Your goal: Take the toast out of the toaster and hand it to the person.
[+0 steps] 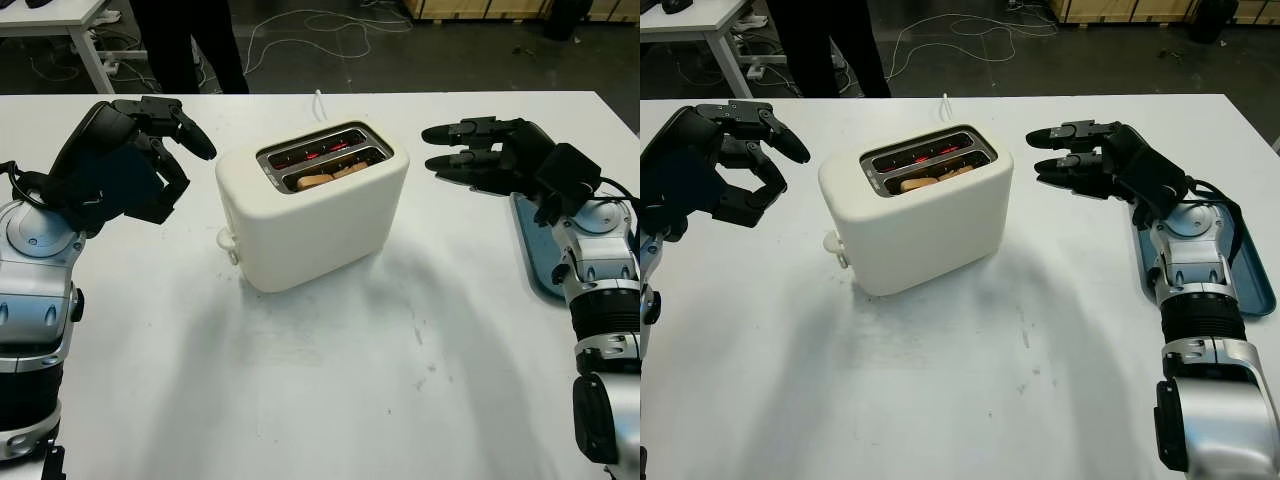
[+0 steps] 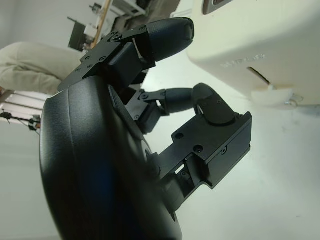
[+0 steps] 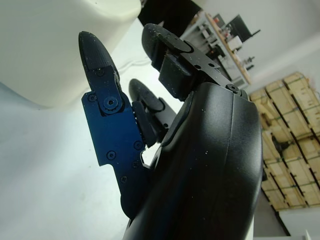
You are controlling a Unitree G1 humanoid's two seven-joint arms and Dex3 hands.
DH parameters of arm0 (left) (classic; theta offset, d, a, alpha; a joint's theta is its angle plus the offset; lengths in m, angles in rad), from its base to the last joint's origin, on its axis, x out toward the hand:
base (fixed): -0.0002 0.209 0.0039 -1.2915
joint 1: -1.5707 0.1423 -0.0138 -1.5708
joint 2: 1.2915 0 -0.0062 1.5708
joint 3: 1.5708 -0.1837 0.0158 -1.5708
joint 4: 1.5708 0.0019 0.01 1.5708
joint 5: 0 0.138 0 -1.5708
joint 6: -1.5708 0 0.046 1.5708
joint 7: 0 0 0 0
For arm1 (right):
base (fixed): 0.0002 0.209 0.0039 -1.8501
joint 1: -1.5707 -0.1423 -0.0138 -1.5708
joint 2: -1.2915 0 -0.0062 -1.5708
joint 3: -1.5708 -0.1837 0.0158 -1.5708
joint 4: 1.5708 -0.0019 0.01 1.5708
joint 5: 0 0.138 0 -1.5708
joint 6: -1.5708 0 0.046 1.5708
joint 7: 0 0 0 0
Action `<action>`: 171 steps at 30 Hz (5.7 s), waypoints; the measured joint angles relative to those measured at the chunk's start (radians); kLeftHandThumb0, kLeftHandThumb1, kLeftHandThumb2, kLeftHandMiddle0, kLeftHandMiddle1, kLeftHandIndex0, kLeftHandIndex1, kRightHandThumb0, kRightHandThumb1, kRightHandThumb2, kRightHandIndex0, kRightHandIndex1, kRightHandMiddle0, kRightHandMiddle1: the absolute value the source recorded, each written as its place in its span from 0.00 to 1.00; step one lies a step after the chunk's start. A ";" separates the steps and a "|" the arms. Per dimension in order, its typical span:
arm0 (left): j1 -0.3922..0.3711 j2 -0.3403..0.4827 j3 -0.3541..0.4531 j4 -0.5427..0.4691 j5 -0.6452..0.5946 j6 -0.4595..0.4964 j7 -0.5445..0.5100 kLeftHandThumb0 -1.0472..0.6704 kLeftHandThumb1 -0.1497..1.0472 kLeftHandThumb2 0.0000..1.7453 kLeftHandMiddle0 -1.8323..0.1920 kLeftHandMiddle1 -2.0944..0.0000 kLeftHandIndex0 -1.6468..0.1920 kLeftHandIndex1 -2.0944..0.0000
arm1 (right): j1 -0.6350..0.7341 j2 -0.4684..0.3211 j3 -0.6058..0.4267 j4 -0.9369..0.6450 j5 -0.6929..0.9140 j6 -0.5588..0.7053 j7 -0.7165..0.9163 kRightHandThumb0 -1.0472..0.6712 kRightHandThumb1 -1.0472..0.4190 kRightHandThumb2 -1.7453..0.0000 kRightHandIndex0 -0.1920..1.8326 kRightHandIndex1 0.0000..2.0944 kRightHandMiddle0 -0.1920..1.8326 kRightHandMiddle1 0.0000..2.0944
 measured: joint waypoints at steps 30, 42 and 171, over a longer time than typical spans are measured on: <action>0.065 0.001 0.020 -0.042 0.005 0.015 0.031 0.69 0.45 0.63 0.53 0.40 0.51 0.47 | 0.001 0.000 -0.012 -0.059 0.011 0.029 0.003 0.31 0.17 1.00 0.52 0.00 0.49 0.00; 0.079 -0.002 0.031 -0.060 0.004 0.030 0.034 0.68 0.45 0.62 0.54 0.38 0.52 0.47 | 0.013 0.000 -0.014 -0.064 0.015 0.029 0.006 0.30 0.17 1.00 0.52 0.00 0.48 0.00; 0.113 -0.021 0.030 -0.086 0.004 0.018 0.055 0.75 0.62 0.58 0.48 0.39 0.45 0.41 | 0.039 0.001 -0.014 -0.091 0.017 0.053 0.015 0.32 0.16 1.00 0.53 0.01 0.49 0.00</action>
